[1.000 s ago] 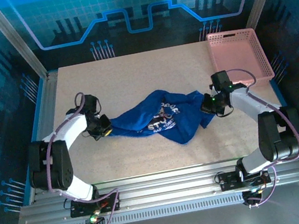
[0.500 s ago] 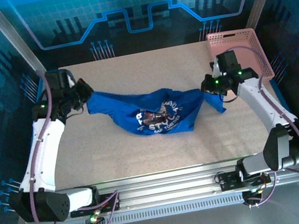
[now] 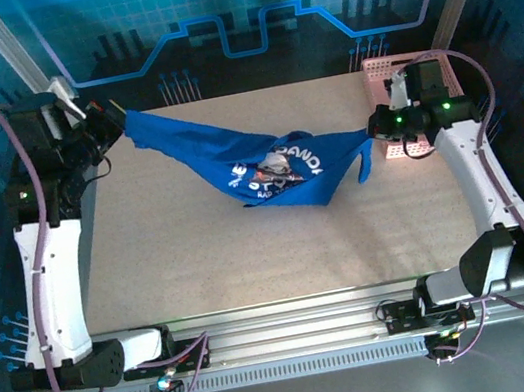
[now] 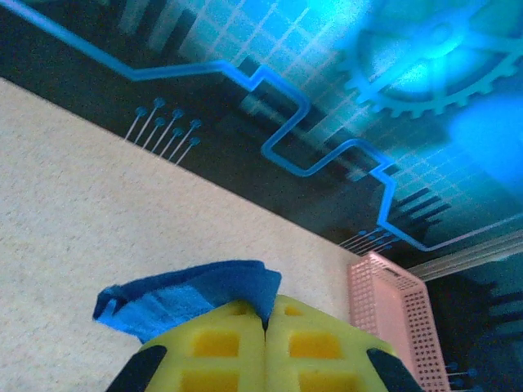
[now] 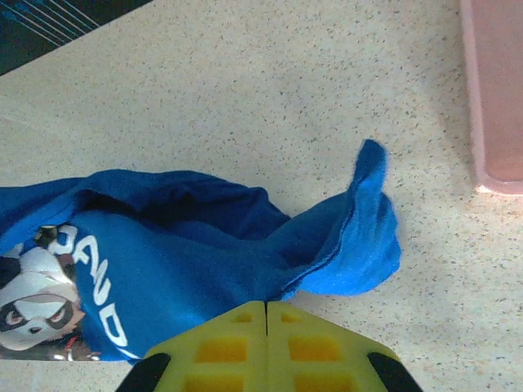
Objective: Fold and stack the t-shirts
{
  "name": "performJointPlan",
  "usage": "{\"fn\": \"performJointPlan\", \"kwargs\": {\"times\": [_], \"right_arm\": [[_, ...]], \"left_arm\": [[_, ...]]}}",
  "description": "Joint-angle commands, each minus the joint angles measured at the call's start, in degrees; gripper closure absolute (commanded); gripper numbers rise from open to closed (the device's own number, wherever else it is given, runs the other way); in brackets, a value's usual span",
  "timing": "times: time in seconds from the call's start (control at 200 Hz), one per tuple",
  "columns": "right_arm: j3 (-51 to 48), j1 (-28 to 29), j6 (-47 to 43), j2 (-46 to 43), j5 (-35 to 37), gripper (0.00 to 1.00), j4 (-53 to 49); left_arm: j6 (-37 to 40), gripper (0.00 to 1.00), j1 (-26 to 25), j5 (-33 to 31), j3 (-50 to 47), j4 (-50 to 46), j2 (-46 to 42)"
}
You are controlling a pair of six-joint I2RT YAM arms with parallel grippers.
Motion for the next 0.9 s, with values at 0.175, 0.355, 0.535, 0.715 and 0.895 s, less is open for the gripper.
{"fn": "performJointPlan", "kwargs": {"times": [0.175, 0.355, 0.535, 0.715, 0.895], "right_arm": [[3.7, -5.9, 2.2, -8.6, -16.1, 0.95, 7.0], [12.4, -9.6, -0.9, -7.0, -16.3, 0.95, -0.2], [19.9, -10.1, -0.7, -0.9, -15.4, 0.96, -2.2], [30.6, -7.0, -0.4, 12.3, -9.9, 0.98, -6.1], [43.1, 1.7, -1.9, 30.2, -2.0, 0.94, -2.4]], "left_arm": [[0.8, 1.00, 0.7, 6.5, 10.0, 8.9, -3.3], [0.9, 1.00, 0.7, 8.0, 16.0, 9.1, -3.7], [-0.3, 1.00, 0.7, 9.4, 16.2, 7.7, -4.1], [0.1, 1.00, 0.6, 9.0, 8.9, 6.3, -5.7], [7.5, 1.00, 0.6, 1.6, -5.8, 7.8, -6.1]]}}
